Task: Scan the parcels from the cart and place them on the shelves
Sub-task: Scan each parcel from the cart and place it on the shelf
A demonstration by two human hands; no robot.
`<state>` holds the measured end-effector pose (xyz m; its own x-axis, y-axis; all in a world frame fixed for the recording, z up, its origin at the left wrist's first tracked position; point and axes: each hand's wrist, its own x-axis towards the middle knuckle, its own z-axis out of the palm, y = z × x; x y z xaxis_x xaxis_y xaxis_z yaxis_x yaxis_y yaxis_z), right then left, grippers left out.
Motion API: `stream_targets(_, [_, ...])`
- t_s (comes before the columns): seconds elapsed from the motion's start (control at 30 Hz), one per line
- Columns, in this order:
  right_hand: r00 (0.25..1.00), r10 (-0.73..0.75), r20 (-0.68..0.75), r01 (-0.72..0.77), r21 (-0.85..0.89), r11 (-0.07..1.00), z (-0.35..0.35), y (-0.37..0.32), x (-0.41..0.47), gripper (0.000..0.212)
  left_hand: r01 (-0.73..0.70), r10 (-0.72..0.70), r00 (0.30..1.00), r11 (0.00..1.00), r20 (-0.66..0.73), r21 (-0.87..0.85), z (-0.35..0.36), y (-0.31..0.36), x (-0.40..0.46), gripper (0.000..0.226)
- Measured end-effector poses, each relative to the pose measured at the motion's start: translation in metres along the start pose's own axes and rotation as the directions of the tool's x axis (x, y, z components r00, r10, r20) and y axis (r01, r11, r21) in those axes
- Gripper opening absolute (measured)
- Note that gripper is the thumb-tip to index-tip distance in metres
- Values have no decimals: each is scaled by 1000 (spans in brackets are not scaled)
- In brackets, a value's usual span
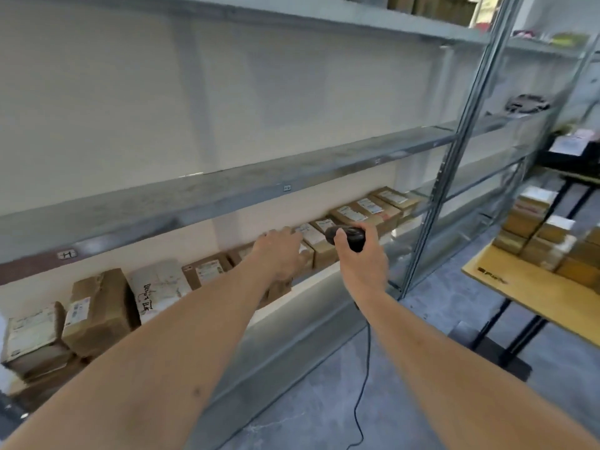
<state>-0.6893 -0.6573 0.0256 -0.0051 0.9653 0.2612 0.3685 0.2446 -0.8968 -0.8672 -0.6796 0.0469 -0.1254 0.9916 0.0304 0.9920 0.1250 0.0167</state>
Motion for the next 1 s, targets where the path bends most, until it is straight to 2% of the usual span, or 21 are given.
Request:
stream_targets(0.27, [984,27,-175,-24,18,1000,-129,42,46,19,-193,192,980,981,-46,-34,-16,150,73,46])
stream_targets(0.4, [970,32,-241,-25,33,999,-201,75,76,23,-297,293,954,953,-71,-55,-17,239,110,54])
stream_targets(0.53, [946,44,-320,-45,4,999,-271,118,100,23,-374,370,926,926,-72,-54,-12,332,136,50])
stream_targets(0.63, [912,69,-403,-79,-8,997,-321,143,120,21,-447,441,893,892,-86,-71,-11,394,163,48])
stream_targets(0.77, [865,103,-491,-130,-20,991,-375,170,144,24,-544,535,838,836,-109,-76,-14,470,193,57])
stream_targets(1.0, [758,124,-640,-194,-40,980,-453,218,202,27,-685,674,727,725,-132,-69,-14,589,258,49])
